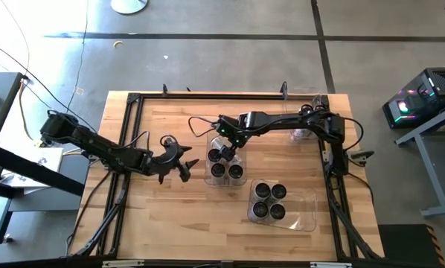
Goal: Sort soda cans
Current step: Adjust the white/yellow soda cans
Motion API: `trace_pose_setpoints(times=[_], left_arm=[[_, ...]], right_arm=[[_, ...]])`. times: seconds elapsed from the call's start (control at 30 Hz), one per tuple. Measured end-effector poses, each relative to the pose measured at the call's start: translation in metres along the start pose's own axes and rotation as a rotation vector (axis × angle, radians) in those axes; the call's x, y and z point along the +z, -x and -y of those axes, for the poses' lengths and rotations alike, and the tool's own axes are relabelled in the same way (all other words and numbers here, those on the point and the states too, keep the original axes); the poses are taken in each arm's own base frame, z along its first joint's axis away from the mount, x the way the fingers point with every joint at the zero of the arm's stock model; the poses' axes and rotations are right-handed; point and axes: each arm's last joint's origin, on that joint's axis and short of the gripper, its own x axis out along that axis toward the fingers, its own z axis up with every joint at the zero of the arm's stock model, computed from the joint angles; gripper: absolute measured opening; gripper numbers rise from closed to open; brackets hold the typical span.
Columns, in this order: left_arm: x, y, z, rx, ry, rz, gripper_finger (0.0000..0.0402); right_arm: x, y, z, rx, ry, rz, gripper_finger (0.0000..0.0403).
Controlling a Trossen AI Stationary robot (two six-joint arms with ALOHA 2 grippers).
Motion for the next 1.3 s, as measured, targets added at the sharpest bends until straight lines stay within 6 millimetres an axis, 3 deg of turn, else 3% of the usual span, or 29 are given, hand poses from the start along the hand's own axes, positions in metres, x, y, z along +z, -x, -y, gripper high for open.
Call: trace_pose_setpoints(times=[0.37,0.57,0.83,1.3], left_arm=[[-0.008,-0.013,-0.001,0.019,0.002,-0.041,0.0282],[-0.006,-0.014,-0.002,0.02,-0.007,-0.031,0.0282],[-0.005,-0.017,-0.007,0.044,-0.013,-0.034,0.0282],[-0.004,-0.018,-0.007,0.045,-0.012,-0.032,0.0282]], right_arm=[[-0.013,0.017,-0.002,-0.127,0.099,-0.027,0.0318],[-0.009,0.007,-0.01,-0.029,0.118,0.001,0.0318],[-0.009,-0.023,-0.01,-0.038,0.081,-0.045,0.0318],[-0.011,-0.049,-0.006,-0.115,0.089,-0.081,0.0318]])
